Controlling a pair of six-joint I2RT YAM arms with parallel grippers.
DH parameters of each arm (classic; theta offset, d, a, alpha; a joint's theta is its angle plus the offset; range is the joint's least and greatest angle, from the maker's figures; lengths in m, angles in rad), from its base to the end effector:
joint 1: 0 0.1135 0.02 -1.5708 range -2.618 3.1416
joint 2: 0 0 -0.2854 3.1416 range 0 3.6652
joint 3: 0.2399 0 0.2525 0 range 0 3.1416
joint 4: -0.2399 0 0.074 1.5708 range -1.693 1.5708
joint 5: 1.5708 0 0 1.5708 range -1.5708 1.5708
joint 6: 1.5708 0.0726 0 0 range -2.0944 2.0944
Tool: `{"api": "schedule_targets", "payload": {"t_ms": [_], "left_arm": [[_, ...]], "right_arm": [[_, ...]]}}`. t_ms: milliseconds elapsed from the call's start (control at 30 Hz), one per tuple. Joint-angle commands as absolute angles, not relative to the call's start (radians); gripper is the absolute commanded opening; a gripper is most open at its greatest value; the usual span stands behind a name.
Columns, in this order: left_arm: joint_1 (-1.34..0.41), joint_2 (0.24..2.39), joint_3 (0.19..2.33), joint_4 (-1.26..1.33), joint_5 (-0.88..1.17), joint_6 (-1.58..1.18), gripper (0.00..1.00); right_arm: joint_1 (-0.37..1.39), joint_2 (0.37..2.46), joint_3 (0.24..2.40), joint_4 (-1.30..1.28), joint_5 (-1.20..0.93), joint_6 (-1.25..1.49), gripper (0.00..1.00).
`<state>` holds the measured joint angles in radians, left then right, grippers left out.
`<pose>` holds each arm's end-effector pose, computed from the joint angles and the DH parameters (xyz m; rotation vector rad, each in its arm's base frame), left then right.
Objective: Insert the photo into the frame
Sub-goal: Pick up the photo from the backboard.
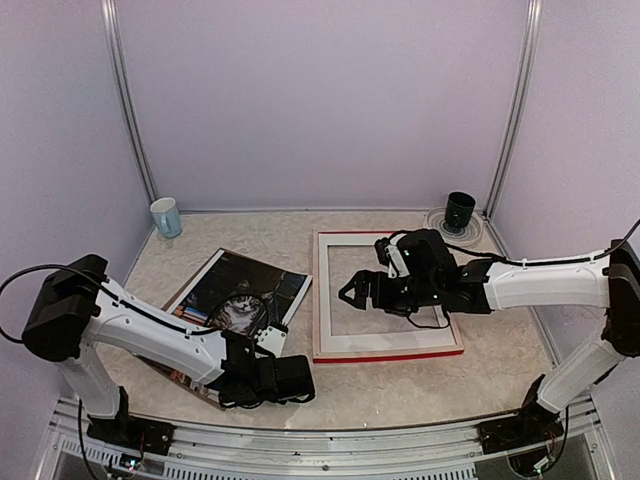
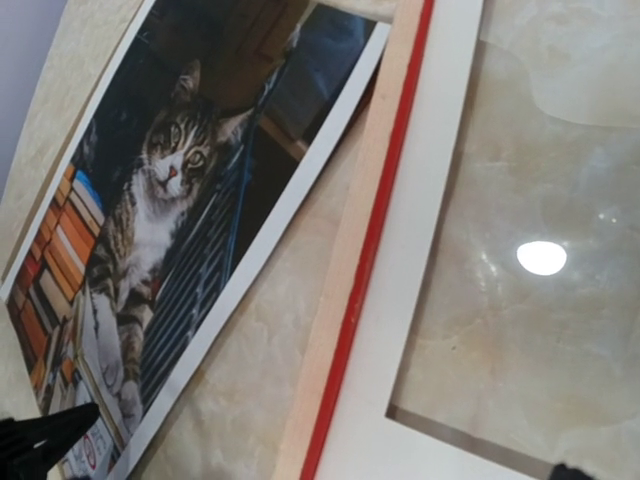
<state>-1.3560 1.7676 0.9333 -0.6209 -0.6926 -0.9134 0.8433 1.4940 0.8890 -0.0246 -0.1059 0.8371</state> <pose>0.1092 -0.2832 0.1230 0.4891 2.4074 0.2455 0.2284 0.2681 0.2218 -0.0722 2.4020 0.9951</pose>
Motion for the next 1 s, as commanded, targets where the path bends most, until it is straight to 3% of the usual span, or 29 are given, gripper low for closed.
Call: {"api": "schedule_targets", "payload": {"t_ms": [0, 433, 967], "left_arm": [[-1.363, 1.796, 0.941, -0.785, -0.681, -0.960, 0.93], [-1.415, 1.749, 0.928, -0.918, -0.618, -1.034, 0.90], [-1.436, 1.713, 0.899, -0.889, -0.551, -1.015, 0.81]], "right_arm": [[0.822, 1.506, 0.883, -0.002, -0.131, 0.802, 0.99], [0.778, 1.464, 0.909, -0.042, -0.125, 0.746, 0.99], [0.751, 1.425, 0.849, -0.010, -0.127, 0.751, 0.99]]}}
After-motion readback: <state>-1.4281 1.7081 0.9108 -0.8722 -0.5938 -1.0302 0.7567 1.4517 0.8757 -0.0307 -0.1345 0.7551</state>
